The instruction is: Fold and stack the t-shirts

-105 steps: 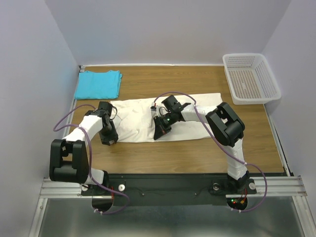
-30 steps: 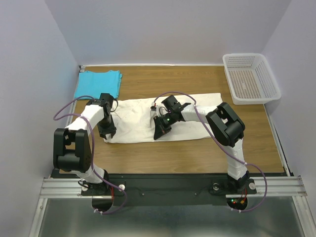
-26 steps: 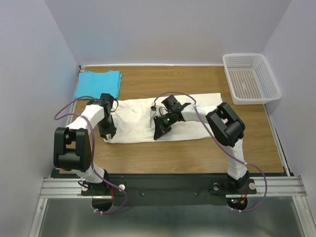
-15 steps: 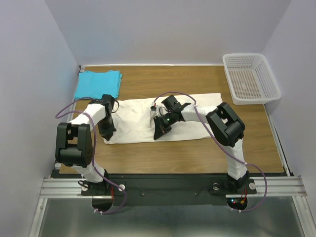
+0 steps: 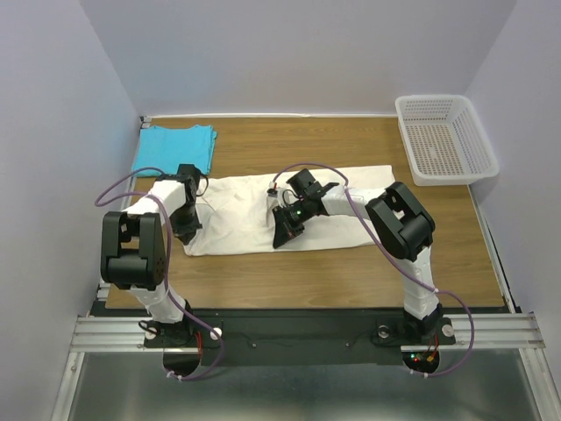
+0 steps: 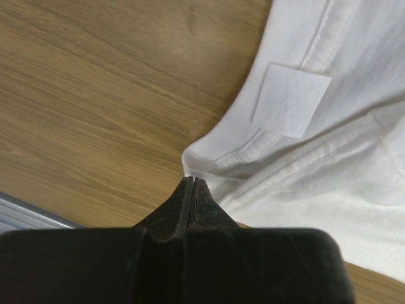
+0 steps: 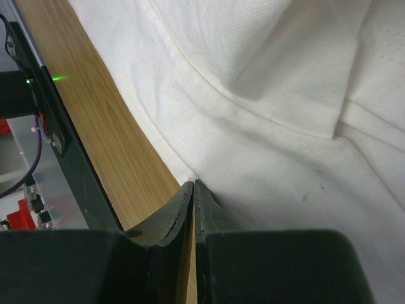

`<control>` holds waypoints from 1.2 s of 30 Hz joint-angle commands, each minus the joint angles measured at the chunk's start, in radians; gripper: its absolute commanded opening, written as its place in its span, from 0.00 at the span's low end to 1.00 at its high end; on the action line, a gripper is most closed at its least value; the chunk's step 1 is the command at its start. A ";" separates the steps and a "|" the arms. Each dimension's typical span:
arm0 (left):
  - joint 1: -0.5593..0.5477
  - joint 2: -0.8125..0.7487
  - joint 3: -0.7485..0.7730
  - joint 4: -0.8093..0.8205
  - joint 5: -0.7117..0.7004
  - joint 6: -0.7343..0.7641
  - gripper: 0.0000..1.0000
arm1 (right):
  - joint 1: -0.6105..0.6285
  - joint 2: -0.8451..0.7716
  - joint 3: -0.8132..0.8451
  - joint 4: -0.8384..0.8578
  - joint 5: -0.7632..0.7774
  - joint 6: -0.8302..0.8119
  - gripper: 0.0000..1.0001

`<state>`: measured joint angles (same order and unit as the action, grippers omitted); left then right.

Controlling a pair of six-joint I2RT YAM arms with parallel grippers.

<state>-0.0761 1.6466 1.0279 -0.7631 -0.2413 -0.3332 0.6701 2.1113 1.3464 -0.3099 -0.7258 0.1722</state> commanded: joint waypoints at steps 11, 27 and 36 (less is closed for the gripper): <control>0.012 -0.202 0.060 0.054 0.330 0.082 0.30 | -0.003 0.030 -0.030 -0.023 0.193 -0.079 0.12; 0.012 -0.079 0.006 0.054 0.203 0.115 0.31 | -0.001 0.038 -0.026 -0.023 0.183 -0.076 0.12; -0.005 -0.019 0.003 0.051 0.172 0.106 0.32 | 0.000 0.044 -0.026 -0.023 0.180 -0.074 0.12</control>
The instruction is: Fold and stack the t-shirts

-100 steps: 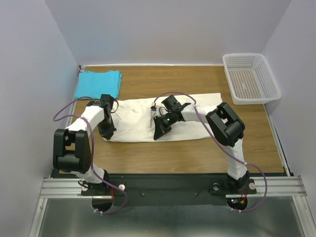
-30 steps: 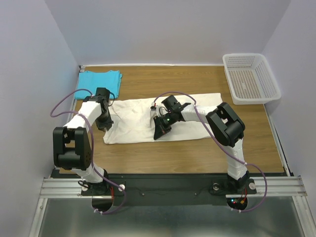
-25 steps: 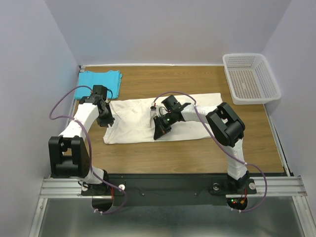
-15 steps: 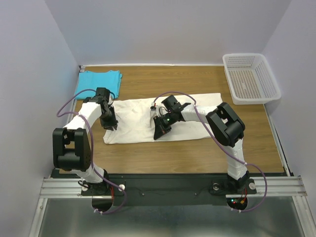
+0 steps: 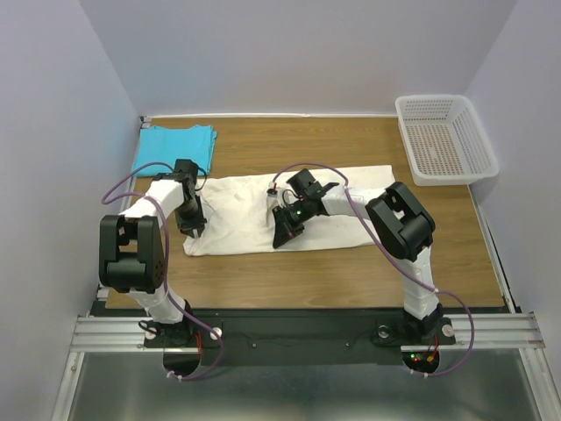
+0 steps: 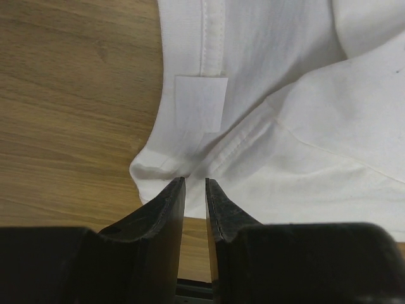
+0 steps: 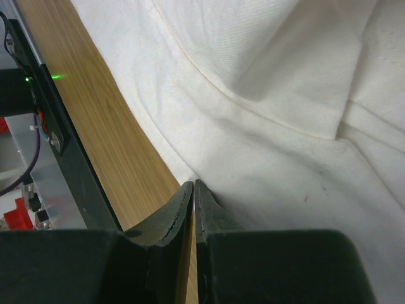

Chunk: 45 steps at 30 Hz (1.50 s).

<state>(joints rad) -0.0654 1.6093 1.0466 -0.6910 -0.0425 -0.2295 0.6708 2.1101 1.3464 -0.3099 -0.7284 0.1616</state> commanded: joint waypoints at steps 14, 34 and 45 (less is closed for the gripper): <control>-0.039 0.044 -0.013 -0.051 -0.141 -0.033 0.00 | 0.000 0.044 -0.026 -0.021 0.182 -0.063 0.12; -0.036 -0.028 0.007 -0.055 -0.048 -0.007 0.44 | -0.002 0.044 -0.024 -0.021 0.184 -0.063 0.12; -0.037 0.043 -0.003 -0.042 -0.042 -0.004 0.44 | -0.002 0.047 -0.021 -0.021 0.182 -0.062 0.12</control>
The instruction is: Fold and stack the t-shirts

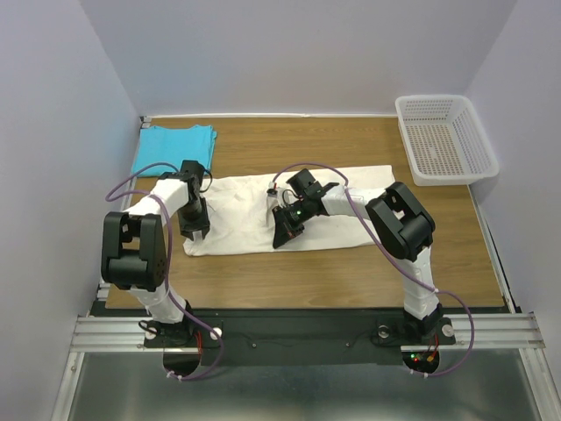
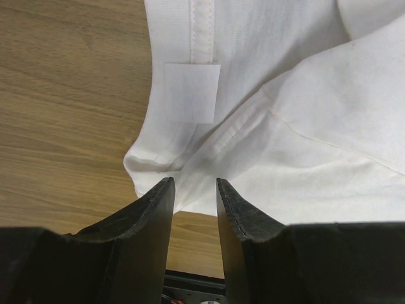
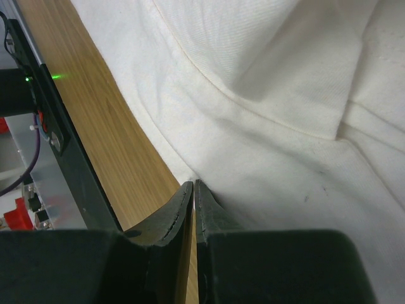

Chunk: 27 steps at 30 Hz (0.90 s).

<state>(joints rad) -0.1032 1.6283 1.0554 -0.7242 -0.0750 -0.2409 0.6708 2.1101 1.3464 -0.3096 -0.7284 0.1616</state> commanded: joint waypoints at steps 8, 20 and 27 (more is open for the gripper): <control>-0.001 0.050 -0.009 -0.004 -0.071 -0.004 0.23 | -0.002 0.045 -0.023 -0.022 0.182 -0.062 0.12; 0.000 0.027 0.012 -0.034 -0.246 -0.066 0.00 | -0.002 0.042 -0.030 -0.023 0.199 -0.065 0.12; 0.000 0.021 0.038 -0.023 -0.229 -0.051 0.26 | -0.002 0.033 -0.035 -0.022 0.199 -0.082 0.14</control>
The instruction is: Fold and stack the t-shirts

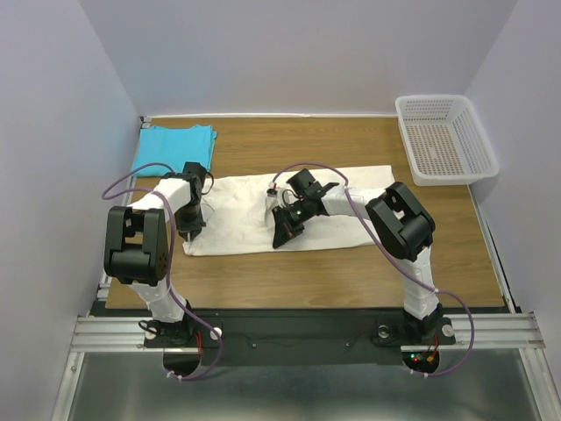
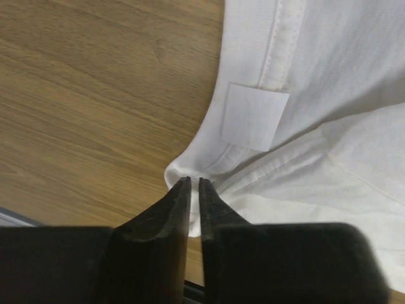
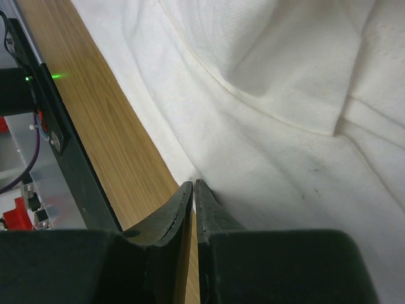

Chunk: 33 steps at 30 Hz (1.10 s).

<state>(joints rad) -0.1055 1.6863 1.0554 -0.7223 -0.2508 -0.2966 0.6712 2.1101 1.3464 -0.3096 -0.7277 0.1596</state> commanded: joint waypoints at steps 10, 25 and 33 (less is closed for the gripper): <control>0.003 -0.200 0.150 0.010 0.119 0.034 0.44 | -0.004 -0.119 -0.027 -0.026 -0.001 -0.201 0.42; 0.004 -0.309 -0.050 0.471 0.588 -0.001 0.41 | -0.157 -0.101 0.183 -0.100 -0.062 -0.074 0.60; 0.000 -0.270 -0.155 0.596 0.666 -0.085 0.39 | -0.174 0.050 0.352 -0.075 0.083 0.003 0.59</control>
<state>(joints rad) -0.1032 1.4178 0.9413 -0.2241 0.3386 -0.3359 0.4984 2.1387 1.6203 -0.4038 -0.7086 0.1257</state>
